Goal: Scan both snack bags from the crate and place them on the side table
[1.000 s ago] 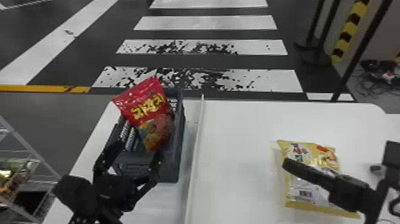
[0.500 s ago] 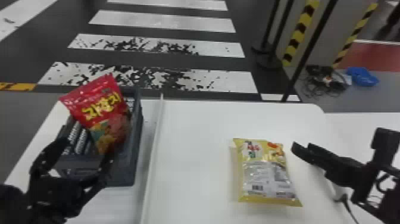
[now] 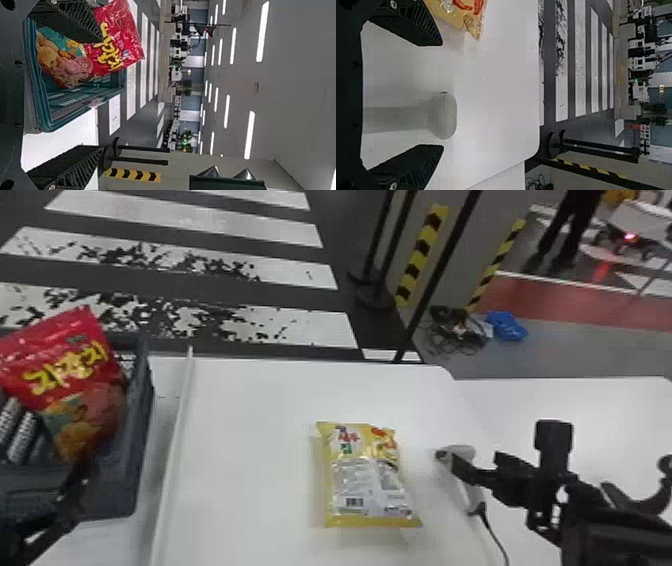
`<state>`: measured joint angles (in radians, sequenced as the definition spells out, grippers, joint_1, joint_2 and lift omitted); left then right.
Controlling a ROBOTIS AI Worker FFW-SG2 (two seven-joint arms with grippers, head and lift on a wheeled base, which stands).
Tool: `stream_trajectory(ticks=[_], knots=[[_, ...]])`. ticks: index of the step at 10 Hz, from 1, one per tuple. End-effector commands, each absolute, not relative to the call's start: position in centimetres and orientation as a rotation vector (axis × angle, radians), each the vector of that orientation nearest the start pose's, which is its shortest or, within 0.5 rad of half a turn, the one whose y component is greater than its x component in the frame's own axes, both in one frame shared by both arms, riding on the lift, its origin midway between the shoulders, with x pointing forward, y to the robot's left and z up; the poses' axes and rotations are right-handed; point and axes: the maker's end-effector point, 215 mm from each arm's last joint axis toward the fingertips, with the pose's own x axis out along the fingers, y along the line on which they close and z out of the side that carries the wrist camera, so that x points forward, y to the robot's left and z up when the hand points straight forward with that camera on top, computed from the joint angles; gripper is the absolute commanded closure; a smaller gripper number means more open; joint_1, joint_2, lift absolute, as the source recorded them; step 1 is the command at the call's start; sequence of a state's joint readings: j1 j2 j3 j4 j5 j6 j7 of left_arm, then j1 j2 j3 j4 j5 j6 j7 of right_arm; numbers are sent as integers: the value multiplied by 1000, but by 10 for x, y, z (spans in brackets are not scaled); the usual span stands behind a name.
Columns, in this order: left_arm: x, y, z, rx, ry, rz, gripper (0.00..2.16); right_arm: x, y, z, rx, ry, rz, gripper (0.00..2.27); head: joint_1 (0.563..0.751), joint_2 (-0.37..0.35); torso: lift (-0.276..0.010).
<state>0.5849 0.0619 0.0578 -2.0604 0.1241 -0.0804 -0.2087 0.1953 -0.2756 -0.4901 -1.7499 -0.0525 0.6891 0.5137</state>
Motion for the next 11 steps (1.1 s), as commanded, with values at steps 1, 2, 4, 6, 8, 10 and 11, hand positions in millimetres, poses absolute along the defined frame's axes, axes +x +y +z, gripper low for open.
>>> stream_trajectory(ticks=[1,2,4,6,8,10,11], knots=[[417,221,-346,-46,21,-183,36,444,-509,-476,17,639,-39,70,695,-331,-95],[417,222,-350,-45,28,-183,36,445,-520,-483,19,657,-49,73,695,-348,-95],[415,222,-356,-47,39,-180,36,448,-521,-500,43,691,-35,73,695,-350,-95],[415,222,-361,-49,48,-179,36,447,-516,-518,62,729,-18,90,695,-350,-95],[416,222,-363,-52,51,-177,36,448,-515,-526,60,750,-10,380,695,-350,-95],[417,223,-366,-53,55,-174,36,449,-519,-528,62,756,-18,1197,695,-350,-95],[417,223,-366,-53,55,-174,36,449,-521,-529,64,765,-25,1804,695,-350,-95]])
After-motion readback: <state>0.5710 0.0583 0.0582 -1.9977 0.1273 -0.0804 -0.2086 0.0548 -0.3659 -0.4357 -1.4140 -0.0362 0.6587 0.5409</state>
